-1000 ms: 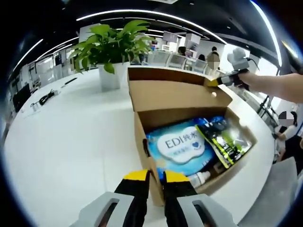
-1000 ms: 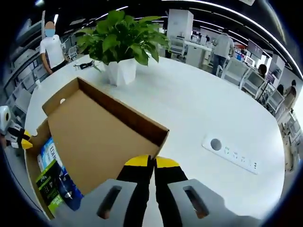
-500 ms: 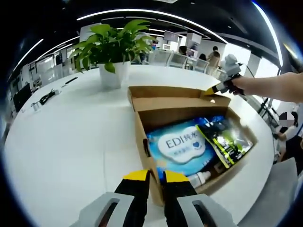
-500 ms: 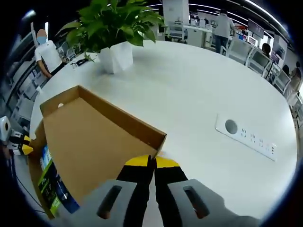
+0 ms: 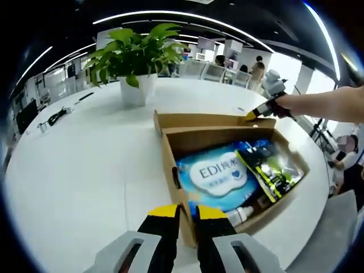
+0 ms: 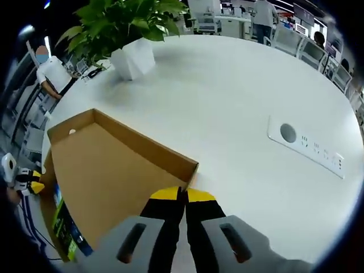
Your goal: Operate the shoe box by opening the lid, removing the specified soft item, and placing it in the target area until the item is outside and the box remains undamaged.
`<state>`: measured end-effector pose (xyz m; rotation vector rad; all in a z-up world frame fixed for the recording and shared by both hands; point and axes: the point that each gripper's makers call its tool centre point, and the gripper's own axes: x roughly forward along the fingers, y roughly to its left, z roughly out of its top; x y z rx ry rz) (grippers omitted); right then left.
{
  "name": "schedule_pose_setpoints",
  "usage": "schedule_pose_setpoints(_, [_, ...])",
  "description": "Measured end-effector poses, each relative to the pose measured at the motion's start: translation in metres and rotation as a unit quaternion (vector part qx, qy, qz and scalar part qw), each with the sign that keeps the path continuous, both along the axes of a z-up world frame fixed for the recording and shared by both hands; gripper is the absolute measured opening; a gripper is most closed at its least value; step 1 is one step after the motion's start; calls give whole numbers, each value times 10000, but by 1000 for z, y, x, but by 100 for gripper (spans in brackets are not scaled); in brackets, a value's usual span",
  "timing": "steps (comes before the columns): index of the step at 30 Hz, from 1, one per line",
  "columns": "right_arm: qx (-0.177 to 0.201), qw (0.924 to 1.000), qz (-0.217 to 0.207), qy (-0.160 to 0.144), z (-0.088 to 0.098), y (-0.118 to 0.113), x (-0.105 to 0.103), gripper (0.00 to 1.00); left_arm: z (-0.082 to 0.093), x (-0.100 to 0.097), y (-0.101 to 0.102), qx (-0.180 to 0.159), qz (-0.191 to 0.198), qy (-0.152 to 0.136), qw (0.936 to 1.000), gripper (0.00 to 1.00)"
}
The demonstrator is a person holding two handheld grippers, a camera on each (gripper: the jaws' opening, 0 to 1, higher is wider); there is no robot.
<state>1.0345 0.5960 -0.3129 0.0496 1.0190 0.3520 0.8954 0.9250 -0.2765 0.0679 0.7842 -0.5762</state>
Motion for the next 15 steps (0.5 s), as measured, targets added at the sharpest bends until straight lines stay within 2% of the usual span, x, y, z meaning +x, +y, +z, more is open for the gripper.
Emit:
schedule_pose_setpoints(13, [-163,9993,264,-208,3,3,0,8,1,-2,-3,5,23,-30,10000,11])
schedule_pose_setpoints(15, [-206,9992,274,-205,2,1,2,14,1,-2,-4,48,-29,-86,9999,11])
